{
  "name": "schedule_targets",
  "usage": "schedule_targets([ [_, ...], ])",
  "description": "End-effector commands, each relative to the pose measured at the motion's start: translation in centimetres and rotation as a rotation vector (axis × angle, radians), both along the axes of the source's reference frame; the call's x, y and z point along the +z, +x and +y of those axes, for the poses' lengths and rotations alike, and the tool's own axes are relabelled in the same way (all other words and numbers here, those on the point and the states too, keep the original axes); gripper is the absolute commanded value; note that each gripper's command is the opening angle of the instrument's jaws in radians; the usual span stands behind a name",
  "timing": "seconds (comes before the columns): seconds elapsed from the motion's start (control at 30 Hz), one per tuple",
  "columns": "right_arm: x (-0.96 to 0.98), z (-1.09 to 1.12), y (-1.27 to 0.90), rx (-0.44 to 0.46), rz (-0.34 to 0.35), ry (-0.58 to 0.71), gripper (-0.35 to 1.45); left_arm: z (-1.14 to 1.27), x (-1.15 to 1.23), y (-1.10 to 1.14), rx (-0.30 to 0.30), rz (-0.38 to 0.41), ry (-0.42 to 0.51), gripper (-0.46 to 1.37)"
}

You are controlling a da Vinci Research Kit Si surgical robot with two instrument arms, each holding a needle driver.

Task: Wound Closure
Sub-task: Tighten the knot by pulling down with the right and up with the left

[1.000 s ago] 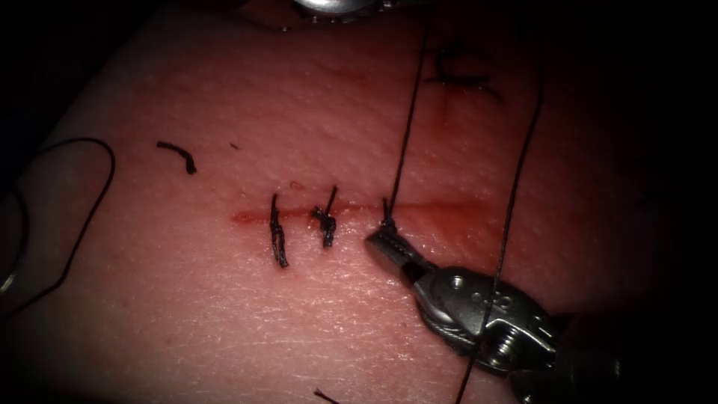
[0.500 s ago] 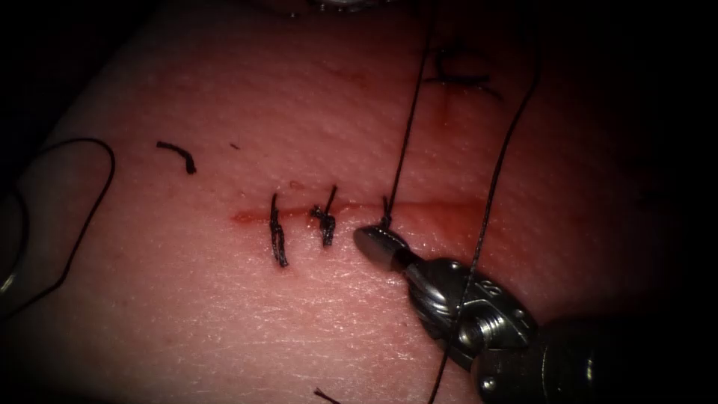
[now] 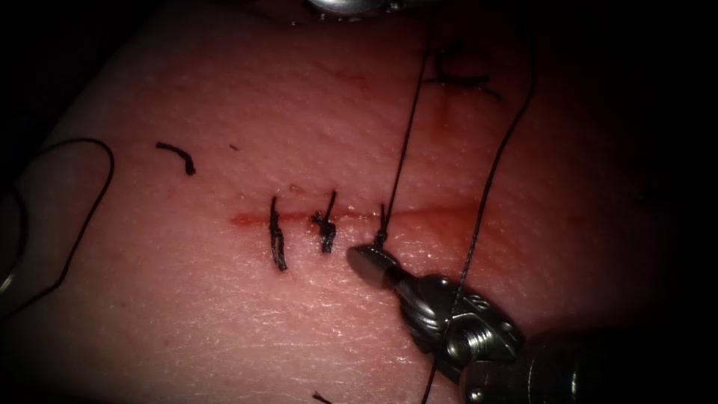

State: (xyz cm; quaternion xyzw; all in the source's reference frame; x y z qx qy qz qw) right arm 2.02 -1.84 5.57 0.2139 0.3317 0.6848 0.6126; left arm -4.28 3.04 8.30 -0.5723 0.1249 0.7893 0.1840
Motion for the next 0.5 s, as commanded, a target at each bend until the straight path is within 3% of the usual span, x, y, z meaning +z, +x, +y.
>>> schedule_targets([
  [0.03,0.01,0.01,-0.01,0.005,0.002,-0.003,-0.35,0.01,-0.01,0.02,-0.002,0.004,-0.001,-0.35],
  [0.5,0.06,0.07,-0.01,-0.007,0.011,-0.053,-0.35,-0.03,-0.03,0.03,0.000,0.005,-0.001,-0.35],
])
